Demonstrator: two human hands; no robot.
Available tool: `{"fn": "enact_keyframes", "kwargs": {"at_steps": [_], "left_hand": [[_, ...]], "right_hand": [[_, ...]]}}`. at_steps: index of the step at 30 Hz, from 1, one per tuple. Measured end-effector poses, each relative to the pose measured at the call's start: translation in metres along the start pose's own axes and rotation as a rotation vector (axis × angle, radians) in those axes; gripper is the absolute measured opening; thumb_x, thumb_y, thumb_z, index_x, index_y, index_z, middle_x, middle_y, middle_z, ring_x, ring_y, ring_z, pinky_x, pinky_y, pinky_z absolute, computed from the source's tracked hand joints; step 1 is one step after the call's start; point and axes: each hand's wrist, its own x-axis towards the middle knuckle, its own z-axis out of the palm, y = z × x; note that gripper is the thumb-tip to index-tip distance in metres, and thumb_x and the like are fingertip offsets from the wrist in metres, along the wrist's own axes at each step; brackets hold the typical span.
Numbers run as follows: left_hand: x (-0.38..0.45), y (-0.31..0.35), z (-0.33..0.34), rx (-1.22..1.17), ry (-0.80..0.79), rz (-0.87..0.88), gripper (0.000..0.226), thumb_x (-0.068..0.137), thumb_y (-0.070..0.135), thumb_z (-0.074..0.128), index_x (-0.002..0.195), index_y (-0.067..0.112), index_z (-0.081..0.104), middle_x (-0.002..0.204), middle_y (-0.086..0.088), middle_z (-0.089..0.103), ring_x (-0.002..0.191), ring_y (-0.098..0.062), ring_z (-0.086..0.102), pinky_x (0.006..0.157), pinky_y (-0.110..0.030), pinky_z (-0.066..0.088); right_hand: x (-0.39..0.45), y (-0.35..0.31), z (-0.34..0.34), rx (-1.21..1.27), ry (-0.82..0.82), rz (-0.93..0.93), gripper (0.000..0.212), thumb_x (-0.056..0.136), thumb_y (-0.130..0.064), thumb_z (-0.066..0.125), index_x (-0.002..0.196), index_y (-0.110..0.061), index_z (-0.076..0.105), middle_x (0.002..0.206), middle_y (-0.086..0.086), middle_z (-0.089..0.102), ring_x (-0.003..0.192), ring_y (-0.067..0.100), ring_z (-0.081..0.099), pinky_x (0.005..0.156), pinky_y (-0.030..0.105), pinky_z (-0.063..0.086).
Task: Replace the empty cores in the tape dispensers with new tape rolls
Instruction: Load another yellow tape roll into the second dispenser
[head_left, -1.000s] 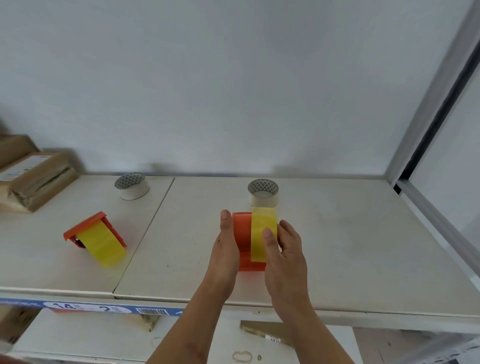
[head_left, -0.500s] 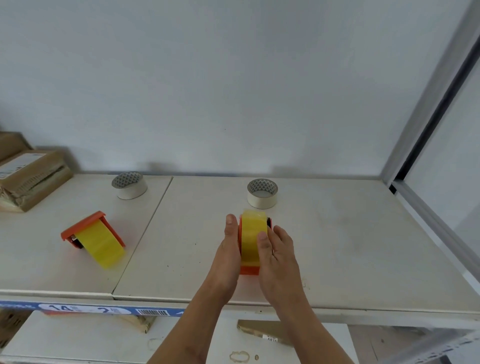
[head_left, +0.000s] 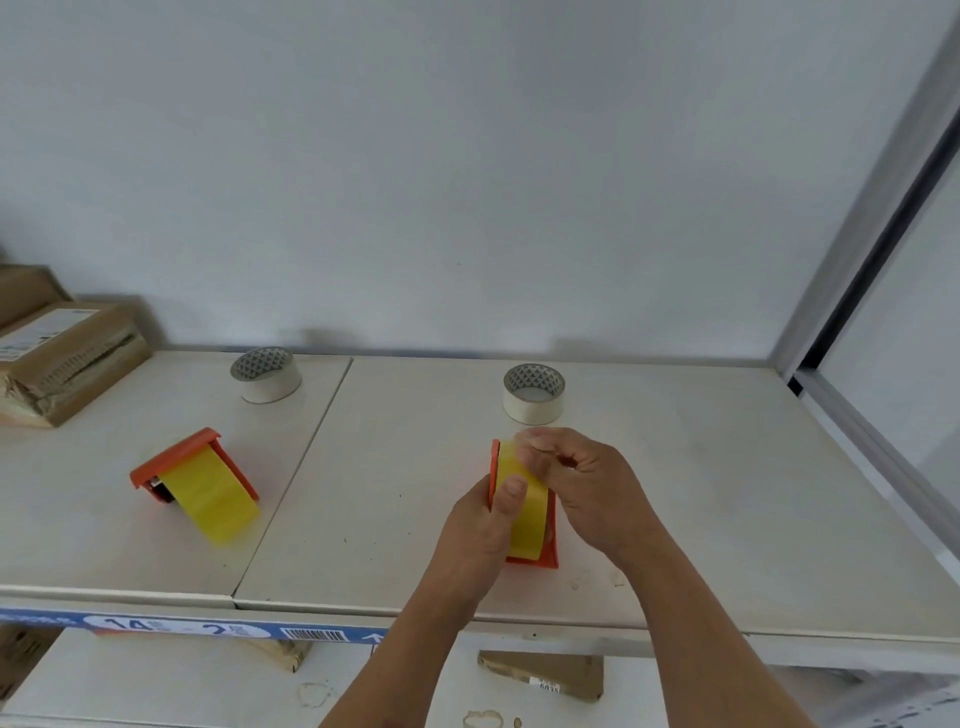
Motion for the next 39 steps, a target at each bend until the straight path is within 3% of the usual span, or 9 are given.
{"fn": "enact_keyframes", "kwargs": {"at_steps": [4,7,11,16,23,28,31,35,39], "left_hand": [[0.006,-0.001,-0.001,0.004,0.002,-0.056,0.071,0.067,0.081,0.053,0.103,0.021,0.066,0.095,-0.002,0.077,0.088,-0.020,0.073,0.079,-0.030,0.059],[0.007,-0.005,-0.004,0.019,-0.031,-0.079,0.040,0.084,0.061,0.055,0.098,0.024,0.064,0.088,0.003,0.075,0.080,-0.011,0.072,0.065,-0.016,0.053],[0.005,-0.011,-0.007,0.004,-0.085,-0.065,0.053,0.081,0.068,0.055,0.102,0.020,0.066,0.091,-0.001,0.078,0.084,-0.015,0.074,0.075,-0.025,0.058],[0.003,-0.015,-0.011,-0.079,-0.087,-0.078,0.052,0.076,0.065,0.058,0.103,0.022,0.066,0.092,-0.002,0.077,0.087,-0.018,0.072,0.081,-0.032,0.058],[0.011,-0.002,-0.017,-0.036,-0.125,-0.116,0.044,0.079,0.048,0.059,0.108,0.016,0.064,0.083,-0.006,0.079,0.082,-0.021,0.073,0.090,-0.042,0.056],[0.023,0.014,-0.017,0.045,-0.157,-0.201,0.041,0.090,0.054,0.056,0.105,0.018,0.065,0.083,-0.005,0.080,0.084,-0.021,0.075,0.087,-0.036,0.056],[0.019,0.013,-0.016,-0.052,-0.175,-0.179,0.034,0.094,0.041,0.057,0.105,0.009,0.063,0.080,-0.011,0.078,0.076,-0.024,0.072,0.089,-0.045,0.055],[0.013,0.007,-0.014,-0.133,-0.134,-0.144,0.028,0.093,0.032,0.060,0.103,0.006,0.062,0.078,-0.014,0.075,0.072,-0.026,0.070,0.088,-0.053,0.055],[0.010,0.009,-0.014,-0.132,-0.138,-0.137,0.033,0.093,0.034,0.060,0.109,0.004,0.059,0.078,-0.014,0.075,0.071,-0.025,0.069,0.086,-0.051,0.055]], "right_hand": [[0.009,0.001,0.002,0.023,0.058,0.046,0.013,0.092,-0.032,0.064,0.090,-0.028,0.076,0.087,-0.014,0.075,0.079,-0.002,0.066,0.062,0.008,0.049],[0.019,-0.002,0.001,0.058,0.121,0.085,0.018,0.094,-0.030,0.061,0.085,-0.020,0.074,0.077,-0.009,0.075,0.067,-0.002,0.065,0.057,0.010,0.048],[0.034,-0.003,0.001,0.142,0.180,0.170,0.022,0.095,-0.029,0.060,0.085,-0.012,0.071,0.083,0.005,0.076,0.079,0.018,0.071,0.075,0.031,0.058],[0.041,0.013,0.006,0.194,0.207,0.311,0.024,0.093,-0.024,0.062,0.078,-0.009,0.072,0.071,0.006,0.072,0.071,0.020,0.067,0.087,0.047,0.057],[0.037,0.017,0.006,-0.048,0.179,0.378,0.027,0.092,-0.027,0.062,0.077,-0.004,0.061,0.077,0.009,0.062,0.066,0.015,0.052,0.057,0.027,0.040],[0.038,0.019,0.005,-0.090,0.167,0.392,0.020,0.089,-0.018,0.059,0.079,-0.001,0.062,0.085,0.012,0.067,0.067,0.015,0.053,0.059,0.030,0.044],[0.039,0.021,0.004,-0.093,0.153,0.391,0.020,0.088,-0.016,0.061,0.073,-0.006,0.054,0.091,0.021,0.068,0.071,0.019,0.052,0.060,0.032,0.042],[0.040,0.023,0.002,-0.153,0.142,0.371,0.019,0.087,-0.010,0.058,0.080,0.008,0.056,0.105,0.027,0.068,0.083,0.035,0.063,0.067,0.042,0.048],[0.045,0.030,0.003,-0.288,0.113,0.324,0.019,0.089,-0.011,0.058,0.077,0.004,0.062,0.094,0.023,0.070,0.078,0.029,0.062,0.072,0.044,0.053]]}}
